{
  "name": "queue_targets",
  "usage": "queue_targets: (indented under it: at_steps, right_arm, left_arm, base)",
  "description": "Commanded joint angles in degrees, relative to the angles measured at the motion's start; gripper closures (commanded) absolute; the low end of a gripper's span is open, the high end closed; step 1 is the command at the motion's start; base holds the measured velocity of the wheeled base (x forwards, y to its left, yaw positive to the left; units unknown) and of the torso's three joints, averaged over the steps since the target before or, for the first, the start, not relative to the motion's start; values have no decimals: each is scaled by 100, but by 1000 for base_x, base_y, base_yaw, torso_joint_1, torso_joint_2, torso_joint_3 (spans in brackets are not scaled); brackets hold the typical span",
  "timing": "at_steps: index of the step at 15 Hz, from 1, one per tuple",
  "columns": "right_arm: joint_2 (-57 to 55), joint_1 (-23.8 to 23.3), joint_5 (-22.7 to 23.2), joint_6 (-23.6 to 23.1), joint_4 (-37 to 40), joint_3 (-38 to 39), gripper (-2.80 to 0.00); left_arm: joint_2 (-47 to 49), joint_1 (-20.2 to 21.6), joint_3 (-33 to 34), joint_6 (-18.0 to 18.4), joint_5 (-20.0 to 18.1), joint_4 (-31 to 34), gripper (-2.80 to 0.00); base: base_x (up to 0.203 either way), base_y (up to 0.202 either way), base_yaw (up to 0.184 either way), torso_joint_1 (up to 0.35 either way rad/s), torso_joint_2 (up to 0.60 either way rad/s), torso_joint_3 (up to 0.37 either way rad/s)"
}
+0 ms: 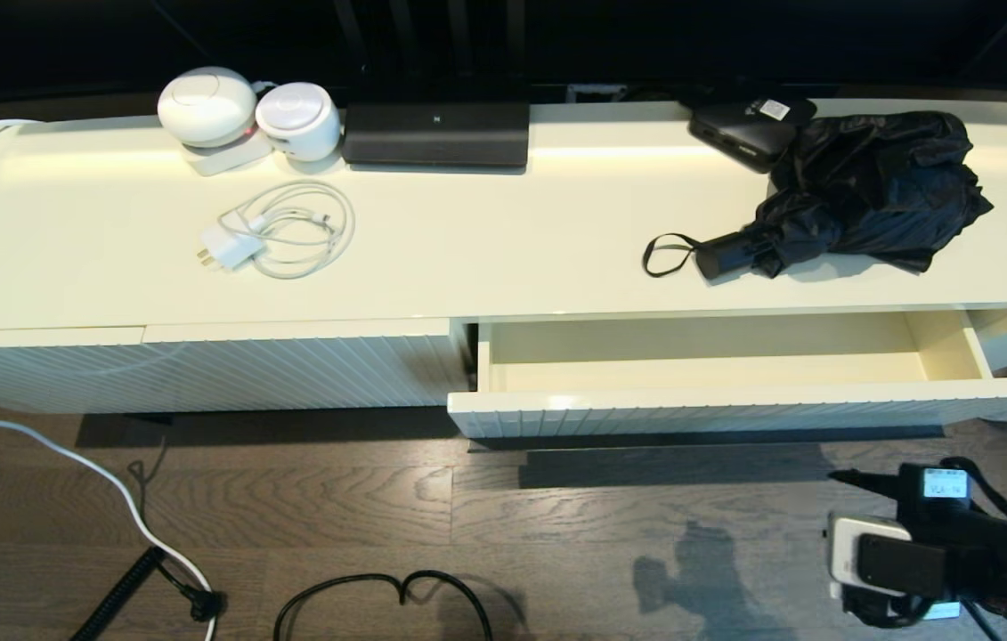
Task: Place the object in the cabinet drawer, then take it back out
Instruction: Open the drawer
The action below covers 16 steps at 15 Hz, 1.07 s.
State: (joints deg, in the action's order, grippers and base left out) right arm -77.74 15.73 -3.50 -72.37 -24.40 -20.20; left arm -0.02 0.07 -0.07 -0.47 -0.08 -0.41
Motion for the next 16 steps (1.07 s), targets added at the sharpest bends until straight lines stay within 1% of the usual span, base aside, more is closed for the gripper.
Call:
queue_targets:
  at_steps: [1, 2, 3, 4, 5, 6, 7, 9, 12, 13, 15, 16]
  right_arm:
    - [1382, 1, -8, -40, 972, -127, 0]
    - [1849, 1, -20, -40, 1590, -286, 0]
    - [2323, 1, -39, -40, 2445, -583, 0]
    - [2657, 0, -63, -40, 3324, -1036, 0]
    - [2886, -3, -90, -36, 3983, -1462, 0]
    - [3075, -6, -116, -2, 4559, -1822, 0]
    - [3120, -7, -129, 69, 4781, -2104, 0]
    - [2924, -16, -140, 139, 4868, -2451, 0]
    - [2275, -17, -144, 155, 4839, -2867, 0]
    - [1973, -17, -148, 186, 4757, -3000, 0]
    - [1402, 7, -144, 337, 4357, -3164, 0]
    - [1136, 105, -147, 394, 4107, -3218, 0]
  left_arm:
    - [-15, 1, -1, -6, -1, -2, 0]
    - [-15, 1, -1, 0, -1, -2, 0]
    - [-15, 1, -1, -6, -1, -2, 0]
    - [-15, 1, -1, -1, -1, -2, 0]
    - [-15, 1, -1, 3, -1, -2, 0]
    - [-15, 1, -1, -6, -1, -2, 0]
    - [-15, 1, -1, 3, -1, -2, 0]
    - [-15, 1, -1, -2, -1, -2, 0]
    - [-15, 1, -1, -6, -1, -2, 0]
    - [-15, 1, -1, -6, -1, -2, 0]
    - [-15, 1, -1, 3, -1, -2, 0]
    - [-15, 1, 7, -6, -1, -2, 0]
  base:
    - [0, 0, 0, 0, 0, 0]
    - [0, 0, 0, 0, 0, 0]
    - [0, 0, 0, 0, 0, 0]
    - [0, 0, 0, 0, 0, 0]
    - [0, 0, 0, 0, 0, 0]
    - [0, 0, 0, 0, 0, 0]
    - [0, 0, 0, 0, 0, 0]
    - [0, 0, 0, 0, 0, 0]
    - [0, 0, 0, 0, 0, 0]
    - [0, 0, 0, 0, 0, 0]
    - [0, 0, 0, 0, 0, 0]
    - [0, 0, 0, 0, 0, 0]
